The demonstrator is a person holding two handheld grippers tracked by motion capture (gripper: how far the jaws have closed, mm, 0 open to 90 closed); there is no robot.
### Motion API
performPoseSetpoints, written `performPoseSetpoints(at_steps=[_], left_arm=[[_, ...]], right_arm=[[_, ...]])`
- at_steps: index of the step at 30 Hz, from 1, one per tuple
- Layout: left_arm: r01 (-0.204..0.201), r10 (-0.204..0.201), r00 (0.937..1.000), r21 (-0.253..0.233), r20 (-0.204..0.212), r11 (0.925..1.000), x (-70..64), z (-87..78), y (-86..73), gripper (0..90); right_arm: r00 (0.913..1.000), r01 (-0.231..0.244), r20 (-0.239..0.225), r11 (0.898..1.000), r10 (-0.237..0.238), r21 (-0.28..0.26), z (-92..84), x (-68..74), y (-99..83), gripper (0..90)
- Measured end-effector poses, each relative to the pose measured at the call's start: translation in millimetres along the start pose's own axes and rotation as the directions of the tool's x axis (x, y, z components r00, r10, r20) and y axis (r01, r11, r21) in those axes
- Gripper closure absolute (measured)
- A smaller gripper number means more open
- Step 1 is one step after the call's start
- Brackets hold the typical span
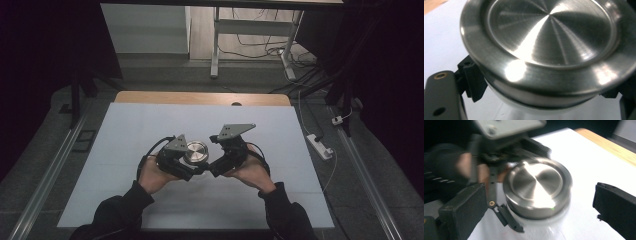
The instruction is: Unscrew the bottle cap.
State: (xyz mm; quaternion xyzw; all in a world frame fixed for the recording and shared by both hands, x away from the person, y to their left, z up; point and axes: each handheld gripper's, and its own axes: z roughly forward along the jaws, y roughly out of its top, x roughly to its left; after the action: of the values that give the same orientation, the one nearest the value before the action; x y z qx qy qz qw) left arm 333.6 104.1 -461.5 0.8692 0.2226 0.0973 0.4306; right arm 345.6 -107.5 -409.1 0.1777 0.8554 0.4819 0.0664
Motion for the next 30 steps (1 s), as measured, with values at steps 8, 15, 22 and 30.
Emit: performPoseSetpoints(at_steps=[8, 15, 22, 30], left_arm=[[-0.039, 0.039, 0.9993, 0.027, -0.002, 0.9989, -11.5, 4.5, 5.4, 15.3], [-0.146, 0.144, 0.9697, -0.006, 0.197, 0.9892, -10.5, -1.7, 5.4, 15.2], [-0.281, 0.287, 0.8736, -0.074, 0.393, 0.9568, -25.1, -3.7, 8.4, 15.3], [-0.109, 0.112, 0.9824, -0.025, 0.149, 0.9937, -9.8, -8.5, 7.8, 15.2]], right_arm=[[0.9947, 0.020, 0.101, 1.000, -0.019, -0.007, 20.1, 18.8, -3.2, 17.0], [0.9908, 0.080, -0.109, 0.997, -0.079, 0.005, 10.5, 11.7, -5.2, 19.1], [0.8826, 0.182, -0.433, 0.982, -0.183, -0.045, -3.8, 7.4, -10.0, 18.8], [0.9788, 0.045, -0.200, 0.999, -0.045, -0.004, -17.4, 0.8, 1.5, 1.7]])
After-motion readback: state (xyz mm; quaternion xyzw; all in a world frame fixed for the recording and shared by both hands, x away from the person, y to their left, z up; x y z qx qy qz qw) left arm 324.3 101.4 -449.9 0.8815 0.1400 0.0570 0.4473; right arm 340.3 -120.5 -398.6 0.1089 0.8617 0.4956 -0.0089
